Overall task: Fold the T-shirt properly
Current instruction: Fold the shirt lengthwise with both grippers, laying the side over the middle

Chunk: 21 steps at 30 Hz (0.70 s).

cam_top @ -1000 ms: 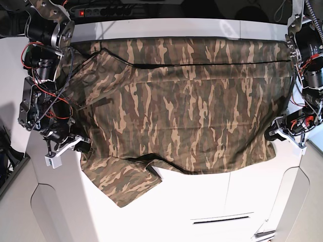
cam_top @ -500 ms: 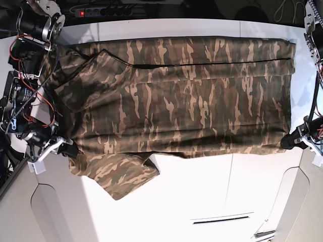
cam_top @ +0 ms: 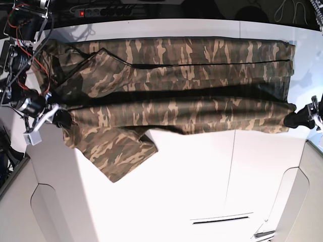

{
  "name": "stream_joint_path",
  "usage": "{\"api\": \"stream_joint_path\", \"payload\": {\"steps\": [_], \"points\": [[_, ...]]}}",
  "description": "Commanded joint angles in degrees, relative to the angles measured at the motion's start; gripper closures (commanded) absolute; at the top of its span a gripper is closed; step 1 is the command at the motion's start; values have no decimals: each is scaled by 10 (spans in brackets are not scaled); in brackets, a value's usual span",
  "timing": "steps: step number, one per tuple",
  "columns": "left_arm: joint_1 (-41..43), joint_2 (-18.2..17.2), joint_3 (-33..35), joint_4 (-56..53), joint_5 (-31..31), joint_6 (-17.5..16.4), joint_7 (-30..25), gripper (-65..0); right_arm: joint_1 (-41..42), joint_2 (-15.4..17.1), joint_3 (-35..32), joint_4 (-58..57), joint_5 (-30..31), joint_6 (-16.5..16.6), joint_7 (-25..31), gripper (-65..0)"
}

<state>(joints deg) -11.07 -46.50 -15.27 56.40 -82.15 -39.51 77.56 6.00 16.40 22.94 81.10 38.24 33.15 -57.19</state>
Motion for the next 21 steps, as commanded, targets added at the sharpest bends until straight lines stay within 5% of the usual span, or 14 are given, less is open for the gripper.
{"api": "stream_joint_path", "payload": {"steps": [1, 9, 14, 21], "points": [[6, -17, -13, 19, -14, -5, -4, 0, 0, 14, 3, 12, 8, 1, 10, 0], [87, 2, -36, 57, -6, -5, -13, 0, -58, 20, 3, -2, -34, -2, 72, 0], [87, 27, -36, 57, 37, -5, -42, 0, -55, 20, 3, -11, -44, -14, 105, -304], [88, 36, -36, 57, 40, -5, -43, 0, -5, 20, 5, -11, -45, -14, 119, -315]]}}
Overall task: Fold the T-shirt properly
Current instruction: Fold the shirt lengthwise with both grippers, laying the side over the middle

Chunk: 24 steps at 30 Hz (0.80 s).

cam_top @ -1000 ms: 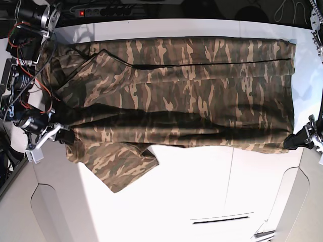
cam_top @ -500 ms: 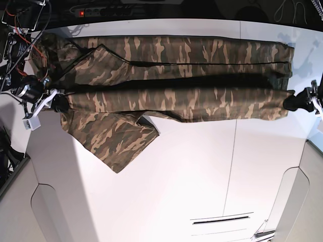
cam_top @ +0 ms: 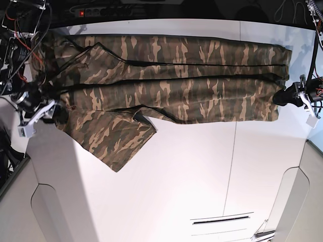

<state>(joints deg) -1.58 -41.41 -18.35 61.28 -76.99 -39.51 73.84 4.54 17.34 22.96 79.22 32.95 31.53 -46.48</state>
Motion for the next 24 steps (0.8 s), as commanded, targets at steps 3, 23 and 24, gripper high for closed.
{"api": "stream_joint_path", "payload": {"steps": [3, 23, 24], "points": [[-2, -14, -5, 9, -12, -5, -6, 0, 32, 9, 4, 8, -4, -5, 37, -315], [-2, -14, -5, 9, -12, -5, -30, 0, 188, -42, -116, -247, -158, -23, 160, -306], [-2, -14, -5, 9, -12, -5, -30, 0, 186, -42, -126, -247, -158, -15, 160, -286]]}}
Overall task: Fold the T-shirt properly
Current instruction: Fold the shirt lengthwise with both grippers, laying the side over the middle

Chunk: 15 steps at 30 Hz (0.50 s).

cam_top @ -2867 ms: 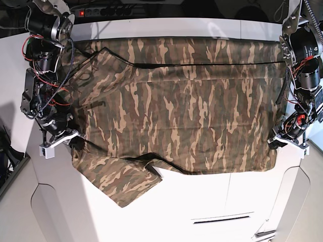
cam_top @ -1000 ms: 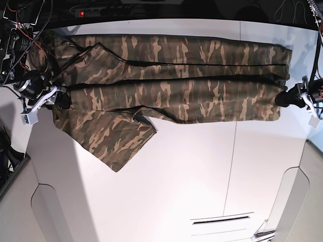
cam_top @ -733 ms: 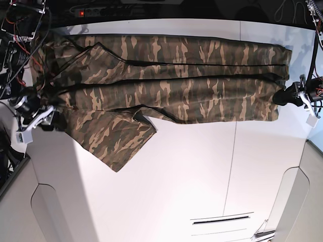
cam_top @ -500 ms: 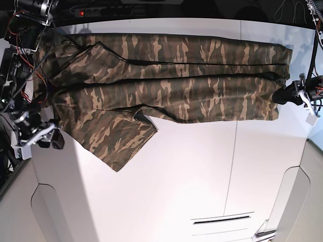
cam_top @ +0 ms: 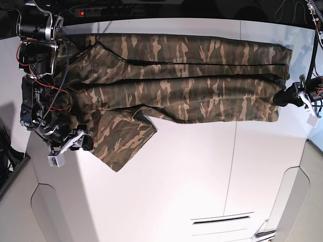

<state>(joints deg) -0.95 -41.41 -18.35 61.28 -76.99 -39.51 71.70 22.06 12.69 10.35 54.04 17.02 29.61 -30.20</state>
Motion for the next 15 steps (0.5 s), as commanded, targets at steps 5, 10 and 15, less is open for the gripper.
{"api": "stream_joint_path", "payload": {"steps": [5, 10, 15], "points": [[-8, -14, -5, 9, -12, -5, -10, 0, 11, 5, -23, 8, 21, 9, -22, -86], [-8, -14, -5, 9, -12, -5, -10, 0, 11, 5, -23, 27, 63, 9, -76, 0], [-8, -15, -5, 11, -15, -5, -10, 0, 10, 5, -21, 103, 122, 19, -183, 0]]}}
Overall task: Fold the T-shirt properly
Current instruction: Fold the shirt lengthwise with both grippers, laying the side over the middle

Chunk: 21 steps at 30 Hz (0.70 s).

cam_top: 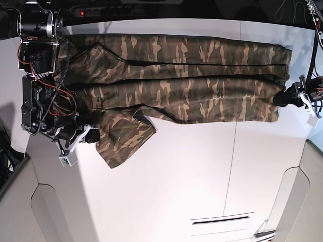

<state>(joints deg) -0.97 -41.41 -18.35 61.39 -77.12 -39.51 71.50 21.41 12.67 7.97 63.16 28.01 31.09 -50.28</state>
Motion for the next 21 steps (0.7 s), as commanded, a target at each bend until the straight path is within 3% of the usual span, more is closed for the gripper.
{"api": "stream_joint_path", "payload": {"steps": [1, 6, 9, 16, 21], "points": [[-8, -15, -5, 14, -16, -5, -7, 0, 17, 5, 7, 34, 24, 4, -2, 0], [-3, -26, -17, 63, -51, -5, 25, 0, 3, 9, 40, 152, 89, 4, -116, 0], [26, -33, -47, 103, -54, -5, 33, 0, -50, 25, 63, 235, 153, 18, -163, 0], [70, -35, -134, 125, -49, -5, 34, 0, -195, 40, 119, 363, 215, 28, -163, 0], [96, -35, -138, 125, -58, -5, 40, 0, -277, 40, 169, 423, 246, 30, -164, 0]]}}
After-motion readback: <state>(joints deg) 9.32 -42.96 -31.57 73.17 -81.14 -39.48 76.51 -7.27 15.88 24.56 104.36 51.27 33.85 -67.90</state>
